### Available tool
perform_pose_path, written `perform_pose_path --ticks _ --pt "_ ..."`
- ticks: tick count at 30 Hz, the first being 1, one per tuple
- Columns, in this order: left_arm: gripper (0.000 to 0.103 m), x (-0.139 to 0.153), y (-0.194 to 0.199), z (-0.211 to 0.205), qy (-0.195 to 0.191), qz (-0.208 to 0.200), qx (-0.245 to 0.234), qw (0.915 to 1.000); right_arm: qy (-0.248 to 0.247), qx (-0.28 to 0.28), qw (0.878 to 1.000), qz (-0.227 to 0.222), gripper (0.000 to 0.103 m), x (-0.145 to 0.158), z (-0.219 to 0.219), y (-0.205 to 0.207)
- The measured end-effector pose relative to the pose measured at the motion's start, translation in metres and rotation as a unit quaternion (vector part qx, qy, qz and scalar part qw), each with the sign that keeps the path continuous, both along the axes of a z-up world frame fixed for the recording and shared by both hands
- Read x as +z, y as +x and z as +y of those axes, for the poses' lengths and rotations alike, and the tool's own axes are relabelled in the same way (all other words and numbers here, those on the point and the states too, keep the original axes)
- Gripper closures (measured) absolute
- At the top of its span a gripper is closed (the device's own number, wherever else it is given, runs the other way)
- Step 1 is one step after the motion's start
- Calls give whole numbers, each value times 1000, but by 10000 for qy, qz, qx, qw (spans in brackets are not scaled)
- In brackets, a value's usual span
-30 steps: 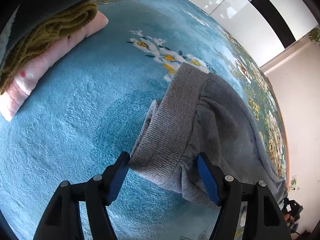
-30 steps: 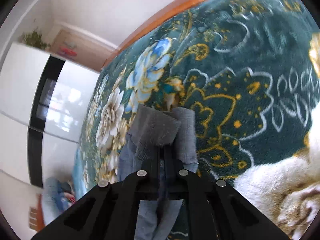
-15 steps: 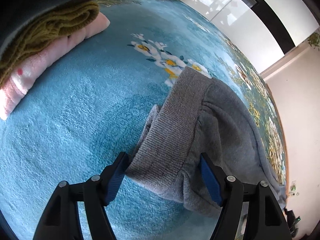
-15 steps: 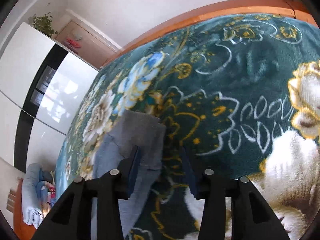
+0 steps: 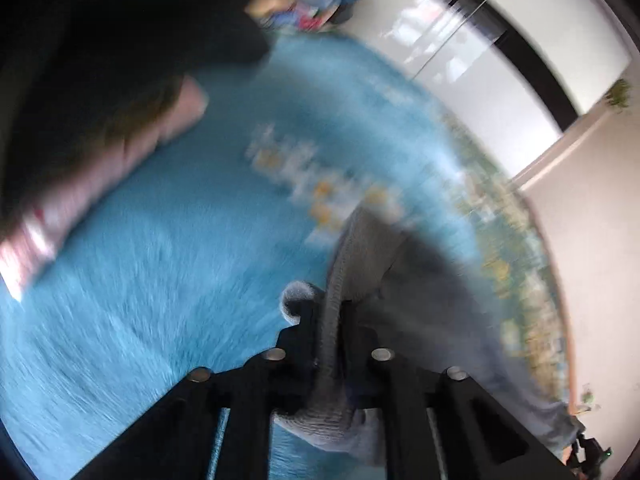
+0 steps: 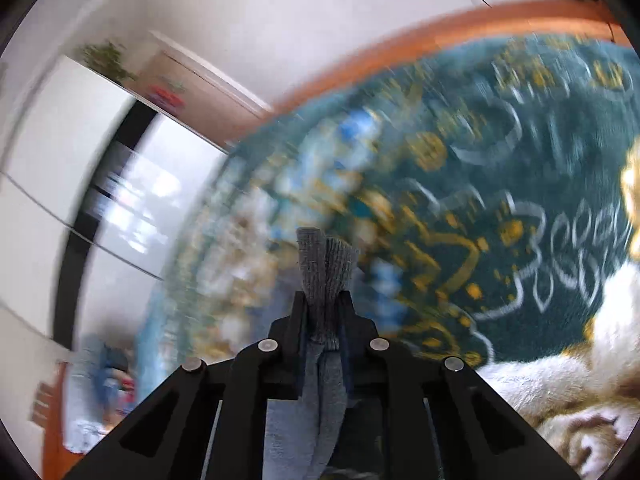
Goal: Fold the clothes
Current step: 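Grasp the ribbed hem with the left gripper while the right gripper holds the sleeve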
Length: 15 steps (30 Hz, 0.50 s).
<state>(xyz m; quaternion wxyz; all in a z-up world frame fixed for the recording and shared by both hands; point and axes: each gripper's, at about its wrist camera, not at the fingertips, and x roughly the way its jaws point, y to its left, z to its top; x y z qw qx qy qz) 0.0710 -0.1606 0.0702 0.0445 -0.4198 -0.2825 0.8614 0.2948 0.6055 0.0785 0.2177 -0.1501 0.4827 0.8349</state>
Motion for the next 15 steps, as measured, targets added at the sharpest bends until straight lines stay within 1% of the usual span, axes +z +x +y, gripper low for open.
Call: perform_pose_path --ticks 1,2,3,5,6,7,8,9,11,13,14,15 --pt "97 14 5 -2 -19 100 -55 9999 69 32 9999 83 89 9 -2 3" --pt "97 31 12 -5 -98 240 -122 9996 137 63 9997 167 89 17 -3 7" --pt "99 45 22 -9 -256 397 -181 9987 206 95 9994 250 89 26 -5 10" --pt "100 67 41 -18 -691 715 -263 9947 318 59 9990 305 89 30 -6 32" --pt "100 74 50 -21 -1087 821 -263 9903 368 6 9989 300 89 29 -5 45" --pt "99 75 55 -24 -1455 808 -265 9857 304 -106 9994 108 89 19 -1 55" --pt "99 69 57 -26 -1485 661 -327 9862 69 -149 9998 -66 89 5 5 60" --pt "99 59 58 -29 -1355 454 -413 9889 -198 -174 9994 -229 89 -10 10 63" --pt "99 45 56 -27 -1022 214 -623 9926 -486 -312 9973 -459 89 -35 13 67" --pt "98 37 51 -17 -865 140 -814 9928 -641 -410 9962 -417 89 -47 14 71" --pt "96 34 44 -10 -824 132 -951 9920 -714 -423 9959 -369 89 -50 16 71" --pt "88 31 37 -4 -806 82 -1028 9914 -787 -429 9955 -317 89 -53 19 72"
